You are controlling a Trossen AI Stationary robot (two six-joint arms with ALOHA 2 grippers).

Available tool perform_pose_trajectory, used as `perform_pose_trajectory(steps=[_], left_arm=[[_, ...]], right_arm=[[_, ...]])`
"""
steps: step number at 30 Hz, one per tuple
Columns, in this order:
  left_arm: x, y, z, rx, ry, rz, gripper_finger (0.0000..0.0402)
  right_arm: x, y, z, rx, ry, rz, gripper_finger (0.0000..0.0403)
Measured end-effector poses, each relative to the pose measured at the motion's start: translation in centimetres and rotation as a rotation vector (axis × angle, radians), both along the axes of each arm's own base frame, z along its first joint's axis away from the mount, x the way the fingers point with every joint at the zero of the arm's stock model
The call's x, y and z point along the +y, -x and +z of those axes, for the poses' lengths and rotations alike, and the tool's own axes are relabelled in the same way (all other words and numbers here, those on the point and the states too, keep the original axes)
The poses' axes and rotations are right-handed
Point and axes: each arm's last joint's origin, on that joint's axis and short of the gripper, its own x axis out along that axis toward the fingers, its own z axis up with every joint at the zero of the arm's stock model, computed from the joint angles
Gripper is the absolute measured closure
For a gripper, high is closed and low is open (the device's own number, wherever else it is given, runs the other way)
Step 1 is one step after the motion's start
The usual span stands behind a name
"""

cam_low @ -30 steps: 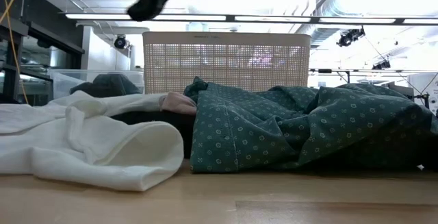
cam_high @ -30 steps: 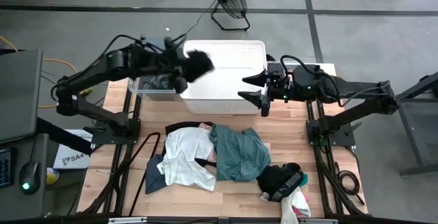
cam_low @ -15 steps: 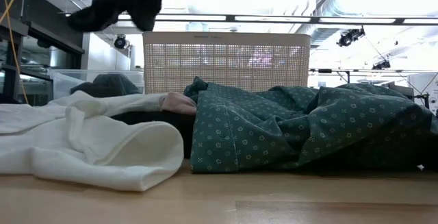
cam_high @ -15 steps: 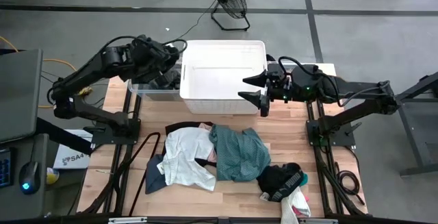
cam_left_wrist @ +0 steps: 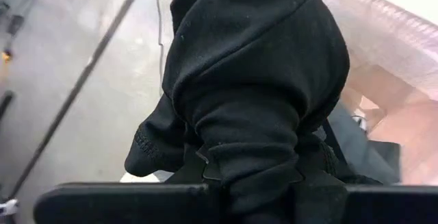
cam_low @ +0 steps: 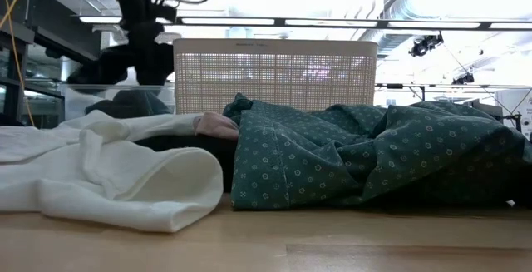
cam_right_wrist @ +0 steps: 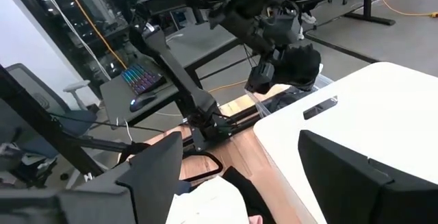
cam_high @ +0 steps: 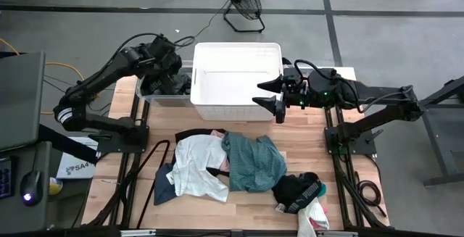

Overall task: Pick & Place Cloths
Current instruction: Put the top black boxers into the transparent bin

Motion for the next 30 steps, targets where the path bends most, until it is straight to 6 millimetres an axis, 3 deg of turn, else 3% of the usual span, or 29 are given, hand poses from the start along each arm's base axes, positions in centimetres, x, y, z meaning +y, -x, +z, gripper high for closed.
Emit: perform_pose_trajectory(steps=[9,18,24,30], left_arm=[[2.1,0.6,-4.7,-0.13,0.136,-0.056,0.0367],[1.8,0.7,-8.7,-0.262,0.262,0.142,0.0361],[1.7,0.7,-10.1,-0.337,0.299,0.239,0.0353],[2.0,0.5,-10.0,-0.377,0.276,0.249,0.0337]], right_arm=[[0.0,0.0,-0.1,0.004,-0.017,-0.003,0.0121],[-0.1,0.0,-0.1,0.004,-0.019,-0.033,0.0121],[-0.1,0.0,-0.1,0.004,-0.018,-0.039,0.0121],[-0.1,0.0,-0.1,0.004,-0.018,-0.039,0.0121]])
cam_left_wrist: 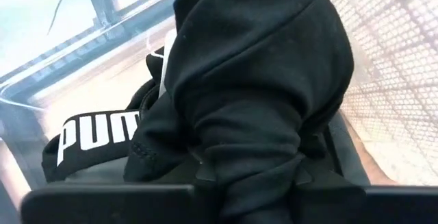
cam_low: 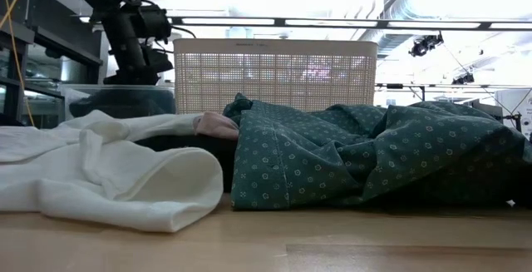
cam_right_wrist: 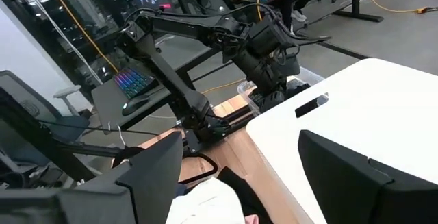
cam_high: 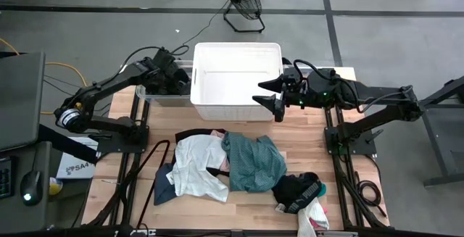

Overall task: Pick & Place Cloths
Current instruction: Put the top black boxers into the transparent bin

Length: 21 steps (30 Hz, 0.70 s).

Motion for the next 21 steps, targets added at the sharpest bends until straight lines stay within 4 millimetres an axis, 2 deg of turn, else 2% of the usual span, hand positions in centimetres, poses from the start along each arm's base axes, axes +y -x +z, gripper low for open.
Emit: perform_pose_trajectory(steps=[3,6,10,13,17,21], left_arm=[[0.0,0.0,0.0,-0.002,-0.003,0.0,0.0299],[-0.1,0.1,0.5,-0.006,-0.003,-0.002,0.0245],[-0.2,0.2,2.4,-0.013,-0.032,-0.022,0.0172],[-0.3,0.2,4.4,-0.023,-0.057,-0.02,0.0133],[-0.7,0.6,7.1,-0.032,-0.028,0.022,0.0116],[-1.3,1.1,8.8,-0.047,0.031,0.089,0.0131]], right_arm=[[0.0,0.0,0.0,-0.001,-0.008,-0.002,0.0121],[0.0,0.0,-0.1,0.006,-0.026,-0.005,0.0121],[0.0,0.1,-0.3,0.025,-0.036,-0.007,0.0121],[0.0,0.1,-0.4,0.029,-0.043,-0.01,0.0121],[0.0,0.1,-0.4,0.031,-0.045,-0.01,0.0121],[0.0,0.1,-0.5,0.038,-0.048,-0.011,0.0121]])
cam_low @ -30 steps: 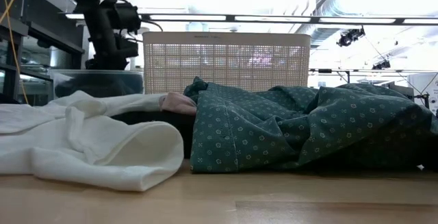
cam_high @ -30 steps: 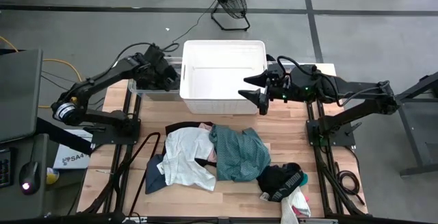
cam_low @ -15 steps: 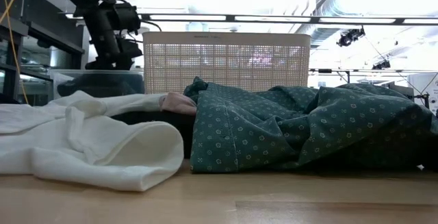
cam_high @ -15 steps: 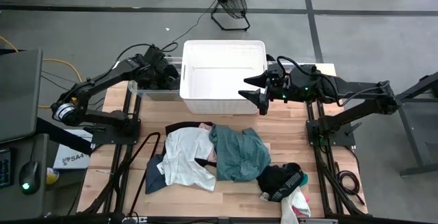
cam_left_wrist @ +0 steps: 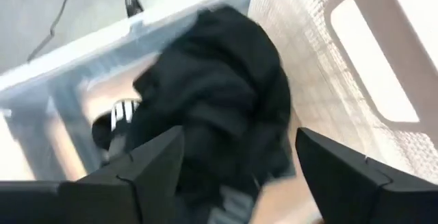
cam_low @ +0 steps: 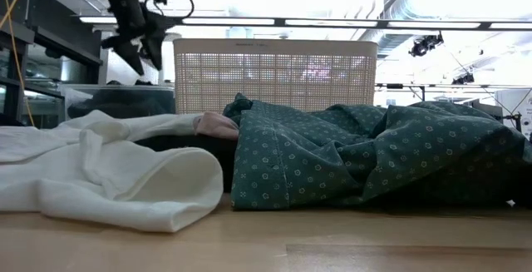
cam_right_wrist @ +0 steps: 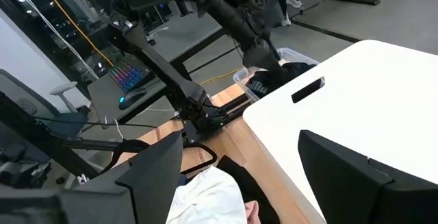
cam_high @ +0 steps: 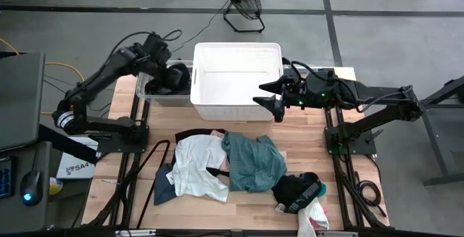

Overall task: Pick & Place Cloths
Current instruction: Put the top black boxers into the transparent bin

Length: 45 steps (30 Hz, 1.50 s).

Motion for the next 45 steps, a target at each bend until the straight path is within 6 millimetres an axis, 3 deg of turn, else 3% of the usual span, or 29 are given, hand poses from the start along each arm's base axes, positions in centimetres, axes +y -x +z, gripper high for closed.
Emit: perform_pose_trajectory(steps=[4,10,25,28,31,40,45], left_arm=[[-0.5,0.3,-0.3,0.027,0.072,0.006,0.0198],[-0.6,0.3,-2.2,0.052,0.123,-0.017,0.038],[1.2,-0.9,-9.6,0.165,0.202,0.028,0.0401],[1.3,-1.0,-10.3,0.18,0.217,0.0,0.0401],[1.3,-1.0,-9.7,0.173,0.207,-0.004,0.0401],[1.6,-1.3,-4.9,0.101,0.113,0.005,0.0401],[2.4,-1.7,-3.4,0.027,0.024,0.083,0.0401]], right_arm=[[0.0,0.0,0.0,0.002,0.0,0.0,0.0121],[0.0,0.0,0.0,0.001,0.0,0.0,0.0121],[0.0,0.0,0.0,0.001,-0.004,-0.001,0.0121],[0.0,0.0,0.0,0.001,-0.004,0.0,0.0121],[0.0,0.0,0.0,0.001,-0.004,0.0,0.0121],[0.0,0.0,0.0,0.001,-0.004,0.0,0.0121],[0.0,0.0,0.0,0.001,-0.004,0.0,0.0121]])
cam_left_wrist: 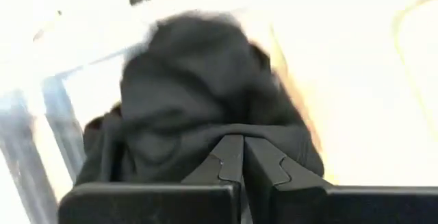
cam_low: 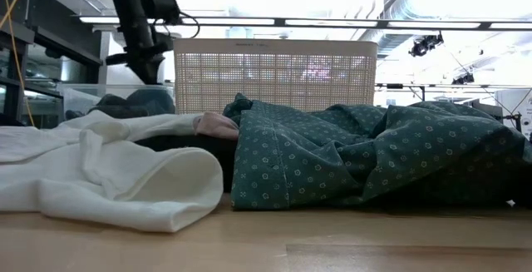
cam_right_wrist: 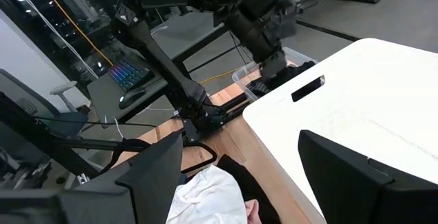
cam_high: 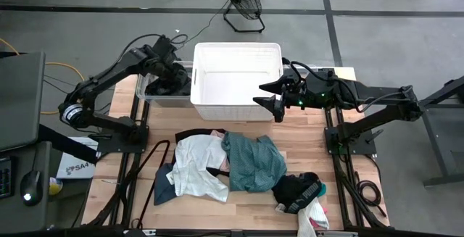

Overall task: Pick & Place Cloths
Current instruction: Put the top black boxers into the transparent bin

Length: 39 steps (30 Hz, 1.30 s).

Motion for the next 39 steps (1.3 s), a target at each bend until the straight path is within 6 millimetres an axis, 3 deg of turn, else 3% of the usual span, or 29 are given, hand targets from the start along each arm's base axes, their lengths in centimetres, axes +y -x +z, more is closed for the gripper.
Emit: perform_pose_trajectory(steps=[4,10,23,31,35,39], left_arm=[[0.7,-0.4,0.1,-0.01,-0.07,0.065,0.0402],[1.9,-1.2,-1.3,0.033,-0.058,0.086,0.0401],[2.8,-2.2,-7.9,0.144,0.167,0.032,0.0401],[2.0,-1.8,-6.7,0.087,0.17,-0.03,0.0388],[1.3,-1.2,-5.1,0.058,0.124,-0.043,0.0345],[0.6,-0.7,-2.7,0.012,0.053,-0.041,0.0278]], right_arm=[[0.0,0.0,0.0,0.0,0.0,0.0,0.0121],[0.0,0.0,0.0,0.0,0.0,0.0,0.0121],[0.0,0.0,0.0,0.0,-0.002,0.009,0.0121],[0.0,0.0,0.0,0.001,-0.002,0.011,0.0121],[0.0,0.0,0.0,0.0,-0.002,0.011,0.0121],[0.0,0.0,0.0,0.001,-0.002,0.011,0.0121]])
